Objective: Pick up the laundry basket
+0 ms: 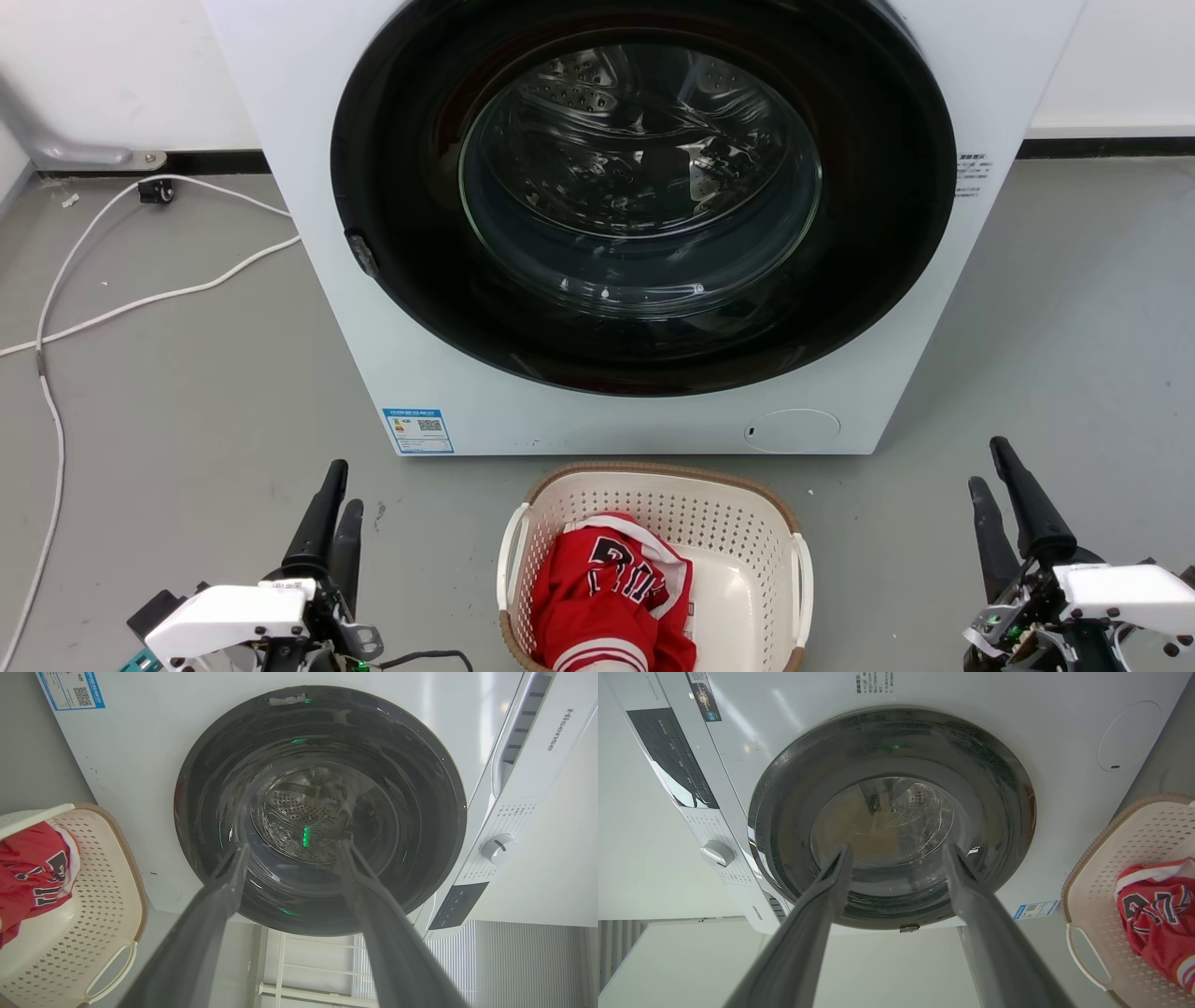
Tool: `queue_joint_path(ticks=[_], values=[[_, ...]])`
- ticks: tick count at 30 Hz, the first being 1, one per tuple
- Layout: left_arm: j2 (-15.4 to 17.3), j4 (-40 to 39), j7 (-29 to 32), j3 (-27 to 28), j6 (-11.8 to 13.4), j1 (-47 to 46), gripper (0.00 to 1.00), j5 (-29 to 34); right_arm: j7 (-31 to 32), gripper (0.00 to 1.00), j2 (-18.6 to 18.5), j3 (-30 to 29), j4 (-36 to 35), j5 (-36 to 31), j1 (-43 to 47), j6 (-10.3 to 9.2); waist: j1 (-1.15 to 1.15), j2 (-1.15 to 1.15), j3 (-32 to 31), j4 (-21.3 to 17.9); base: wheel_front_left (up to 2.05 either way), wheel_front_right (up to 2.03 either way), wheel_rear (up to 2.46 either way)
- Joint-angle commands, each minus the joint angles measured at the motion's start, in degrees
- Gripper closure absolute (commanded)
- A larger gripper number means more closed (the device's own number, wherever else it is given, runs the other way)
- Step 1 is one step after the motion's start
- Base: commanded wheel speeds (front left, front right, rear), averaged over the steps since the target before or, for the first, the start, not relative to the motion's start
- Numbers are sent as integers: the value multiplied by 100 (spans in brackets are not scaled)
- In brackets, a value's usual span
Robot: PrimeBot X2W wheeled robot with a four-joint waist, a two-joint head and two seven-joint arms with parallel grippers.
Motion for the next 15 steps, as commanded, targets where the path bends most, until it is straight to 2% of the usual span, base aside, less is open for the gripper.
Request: queue_joint_path(ticks=[1, 7, 15], values=[[17, -125, -74, -86, -3, -135, 0, 72, -83, 0, -14, 42, -137, -66, -95, 2, 0, 0, 2, -1, 0, 0, 0], [18, -296, -298, -213, -5, -168, 0, 595, -312, 0, -61, 128, -192, -537, -62, 3, 0, 0, 6, 1, 0, 0, 0], [18, -557, -498, -347, -7, -176, 0, 1638, -513, 0, -36, 96, -333, -1668, -61, 4, 0, 0, 14, -1, 0, 0, 0]])
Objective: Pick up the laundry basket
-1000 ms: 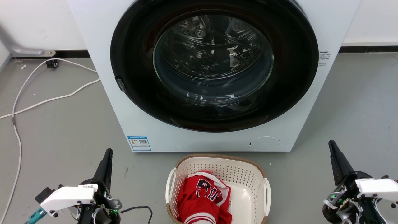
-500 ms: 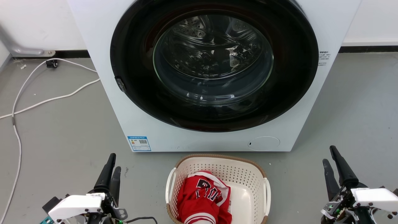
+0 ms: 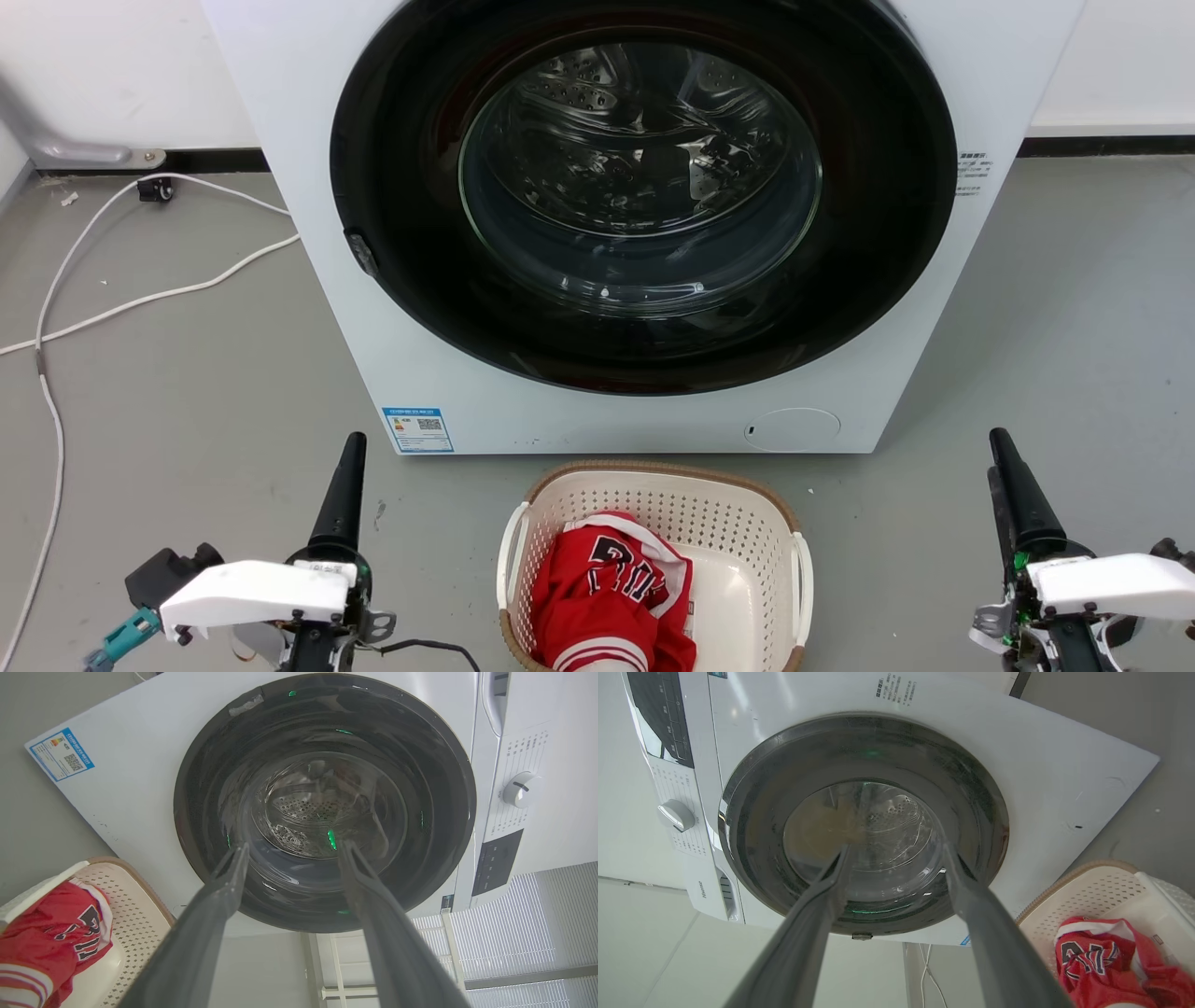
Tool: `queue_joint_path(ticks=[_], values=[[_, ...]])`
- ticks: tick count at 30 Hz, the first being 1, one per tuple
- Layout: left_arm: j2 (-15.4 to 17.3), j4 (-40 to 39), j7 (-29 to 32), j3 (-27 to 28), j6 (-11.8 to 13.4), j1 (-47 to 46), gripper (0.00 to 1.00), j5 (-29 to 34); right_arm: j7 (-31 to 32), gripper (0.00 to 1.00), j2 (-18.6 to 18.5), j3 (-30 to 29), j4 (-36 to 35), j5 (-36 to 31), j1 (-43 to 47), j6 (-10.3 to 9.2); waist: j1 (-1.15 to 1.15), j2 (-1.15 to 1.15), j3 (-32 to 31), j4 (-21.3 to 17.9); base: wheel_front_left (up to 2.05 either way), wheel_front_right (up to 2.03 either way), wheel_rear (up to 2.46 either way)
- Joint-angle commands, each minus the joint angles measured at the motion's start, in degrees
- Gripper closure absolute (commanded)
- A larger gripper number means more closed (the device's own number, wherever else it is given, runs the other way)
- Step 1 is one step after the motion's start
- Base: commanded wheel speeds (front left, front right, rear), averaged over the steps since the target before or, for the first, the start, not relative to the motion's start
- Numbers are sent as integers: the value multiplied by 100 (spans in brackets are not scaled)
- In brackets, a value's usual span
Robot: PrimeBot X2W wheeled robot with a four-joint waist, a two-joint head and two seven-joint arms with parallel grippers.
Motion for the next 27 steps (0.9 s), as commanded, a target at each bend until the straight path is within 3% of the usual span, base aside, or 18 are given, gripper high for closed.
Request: queue_joint_path(ticks=[1, 11, 27], values=[[18, -174, -71, -51, -7, -164, 0, 346, -79, 0, -20, -1, -142, -352, -83, 4, 0, 0, 2, 0, 0, 0, 0], [19, -353, -274, -193, 10, -128, 0, 1416, -282, 0, -4, 99, -235, -1432, -97, 5, 0, 0, 8, 2, 0, 0, 0], [20, -387, -609, -558, 258, -125, 0, 3283, -619, 0, -3, 194, -141, -3683, -169, 8, 0, 0, 32, 26, 0, 0, 0]])
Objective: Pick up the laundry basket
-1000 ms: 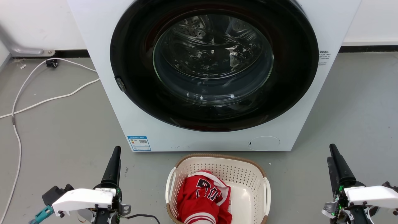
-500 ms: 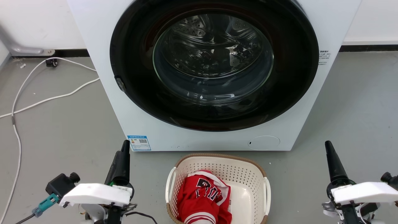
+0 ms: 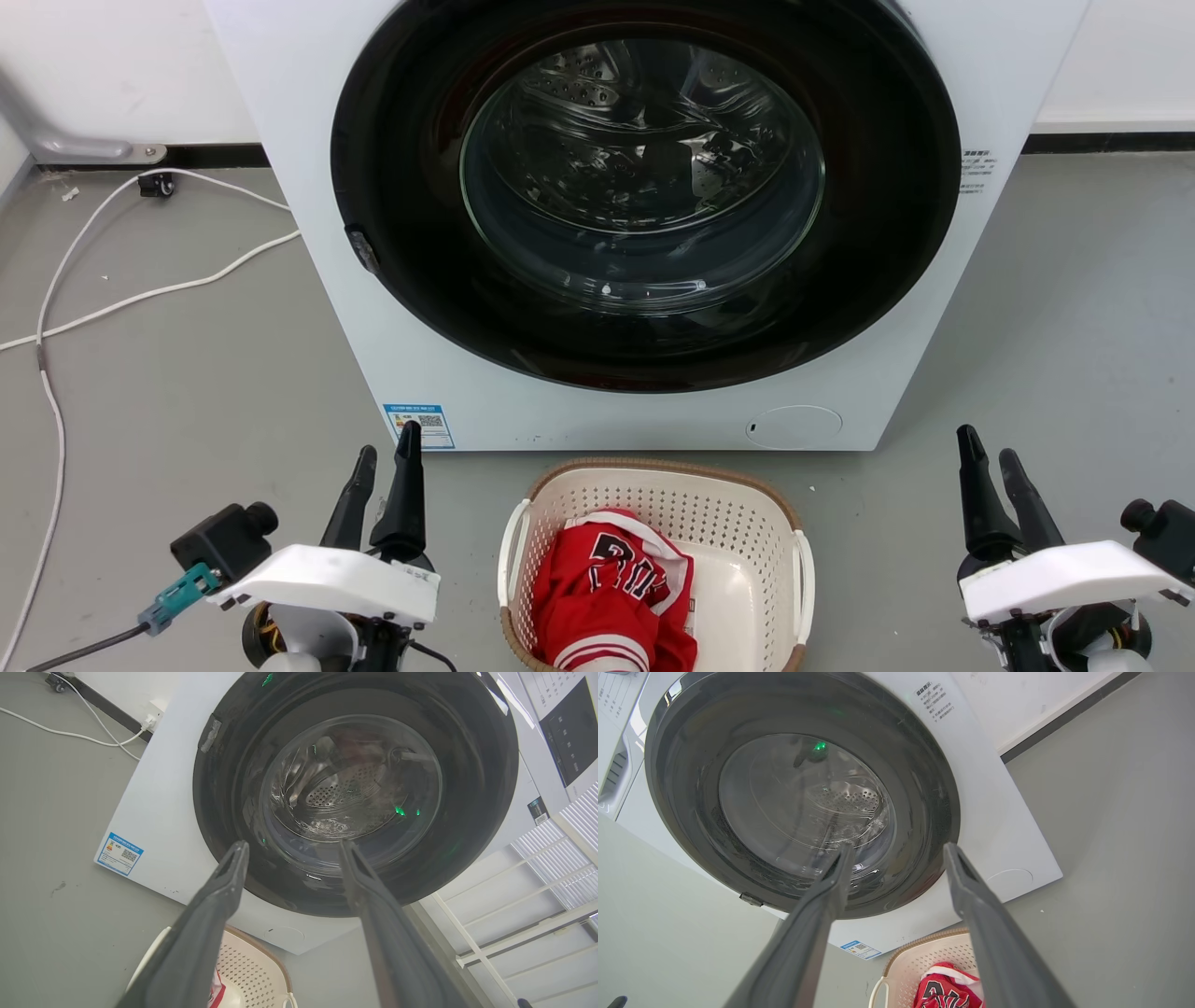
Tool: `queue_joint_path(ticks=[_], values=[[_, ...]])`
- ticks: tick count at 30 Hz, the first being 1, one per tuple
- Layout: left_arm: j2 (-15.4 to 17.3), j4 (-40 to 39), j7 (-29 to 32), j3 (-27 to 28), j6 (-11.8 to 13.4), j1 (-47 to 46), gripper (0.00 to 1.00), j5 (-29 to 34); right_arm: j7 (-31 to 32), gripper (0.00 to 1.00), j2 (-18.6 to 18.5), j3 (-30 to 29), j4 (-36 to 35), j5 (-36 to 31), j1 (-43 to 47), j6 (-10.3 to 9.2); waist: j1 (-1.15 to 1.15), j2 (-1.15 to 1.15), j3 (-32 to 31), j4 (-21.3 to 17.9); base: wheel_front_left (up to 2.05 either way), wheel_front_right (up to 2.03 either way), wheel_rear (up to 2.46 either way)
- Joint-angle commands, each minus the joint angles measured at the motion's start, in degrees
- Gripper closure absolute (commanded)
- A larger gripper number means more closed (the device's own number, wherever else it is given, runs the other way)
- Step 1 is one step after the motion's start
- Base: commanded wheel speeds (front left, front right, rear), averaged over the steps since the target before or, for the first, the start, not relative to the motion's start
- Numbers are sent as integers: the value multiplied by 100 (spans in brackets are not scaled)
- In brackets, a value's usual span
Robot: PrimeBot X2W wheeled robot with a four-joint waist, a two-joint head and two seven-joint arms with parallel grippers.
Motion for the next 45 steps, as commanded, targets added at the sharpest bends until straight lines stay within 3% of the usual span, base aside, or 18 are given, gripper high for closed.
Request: queue_joint_path(ticks=[1, 29, 45], values=[[18, -67, -64, -41, 14, -127, 0, 204, -54, 0, -12, -5, -57, -216, -148, 8, 0, 0, -1, 3, 0, 0, 0], [19, 138, -532, -391, 192, -151, 0, 2256, -188, 0, -11, -65, -215, -2301, 15, 12, 0, 0, 11, 2, 0, 0, 0], [19, 266, -738, -565, 290, -173, 0, 3031, -279, 0, -11, -46, -220, -3085, 49, 13, 0, 0, 32, 4, 0, 0, 0]])
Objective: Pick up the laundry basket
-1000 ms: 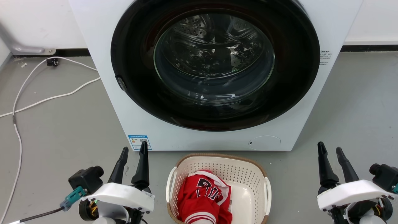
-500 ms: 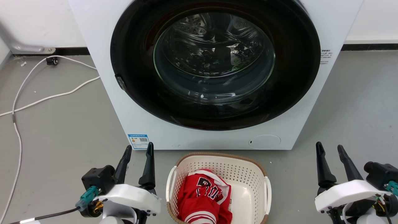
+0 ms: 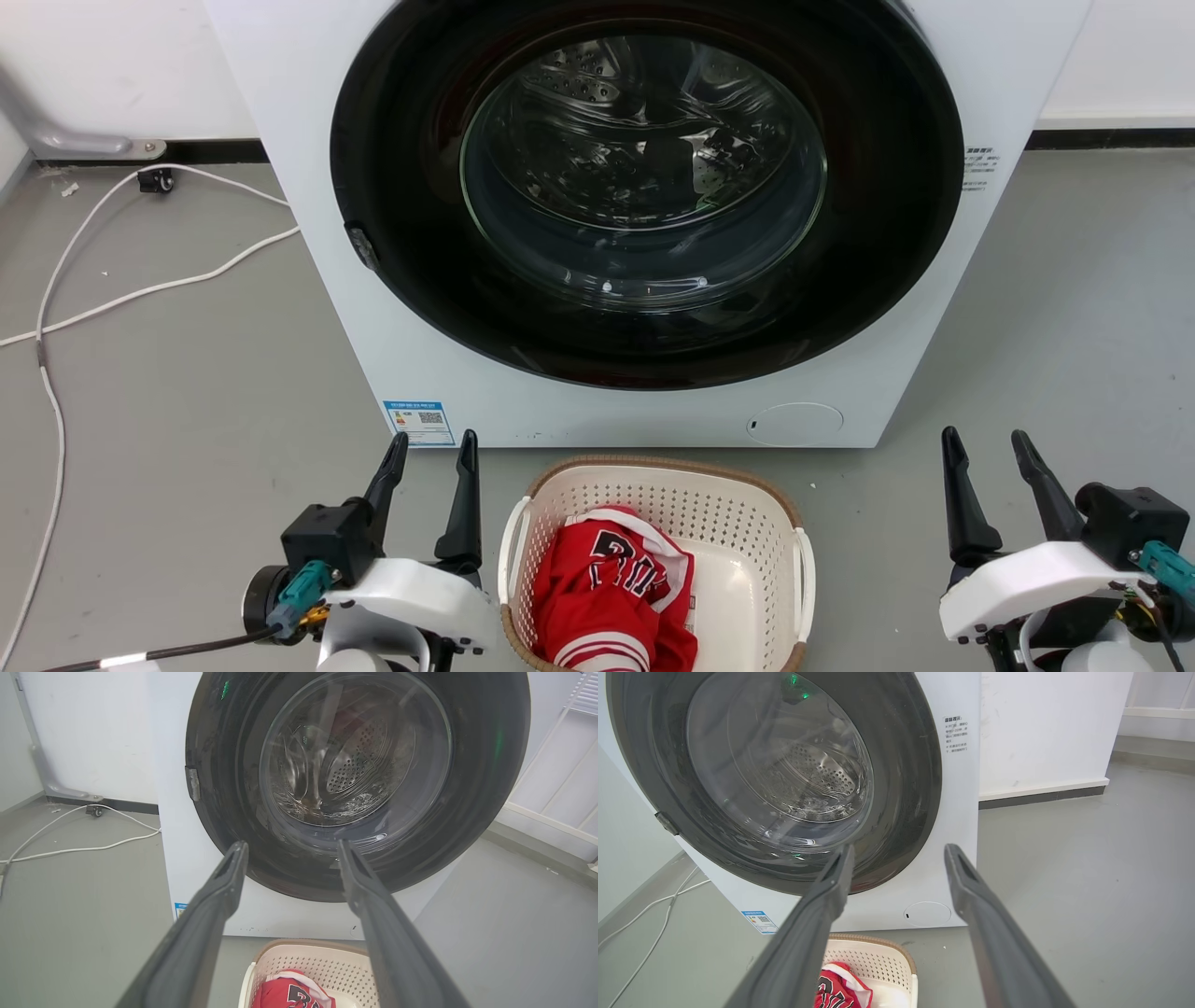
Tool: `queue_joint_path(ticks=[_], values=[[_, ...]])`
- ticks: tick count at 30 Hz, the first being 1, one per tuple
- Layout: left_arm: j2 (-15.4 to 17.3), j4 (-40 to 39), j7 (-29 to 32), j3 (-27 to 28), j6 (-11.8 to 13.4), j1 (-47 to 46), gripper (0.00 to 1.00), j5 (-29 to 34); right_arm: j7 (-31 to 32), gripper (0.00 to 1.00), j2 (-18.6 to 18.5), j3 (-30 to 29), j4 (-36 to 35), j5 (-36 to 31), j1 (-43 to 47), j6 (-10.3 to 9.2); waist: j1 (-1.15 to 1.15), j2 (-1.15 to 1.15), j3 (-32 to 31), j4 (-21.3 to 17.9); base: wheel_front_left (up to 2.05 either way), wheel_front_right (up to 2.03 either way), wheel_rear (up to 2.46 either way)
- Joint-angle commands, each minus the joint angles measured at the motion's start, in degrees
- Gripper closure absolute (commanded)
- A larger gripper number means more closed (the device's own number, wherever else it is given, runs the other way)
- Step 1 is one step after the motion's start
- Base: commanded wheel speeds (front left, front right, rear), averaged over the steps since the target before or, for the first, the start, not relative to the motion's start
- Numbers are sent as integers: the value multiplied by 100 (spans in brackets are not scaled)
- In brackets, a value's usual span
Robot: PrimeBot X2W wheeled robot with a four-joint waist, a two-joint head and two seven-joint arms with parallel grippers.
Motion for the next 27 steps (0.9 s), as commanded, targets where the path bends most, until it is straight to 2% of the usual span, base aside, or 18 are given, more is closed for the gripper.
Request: queue_joint_path(ticks=[1, 27], values=[[14, 2, -56, -28, 9, -74, 0, 133, -57, 0, -10, 2, -35, -143, 25, 11, 0, 0, -3, 3, 0, 0, 0], [13, 232, -318, -216, 101, -112, 0, 936, -269, 0, -9, 39, 161, -1003, 97, 7, 0, 0, 0, 8, 0, 0, 0]])
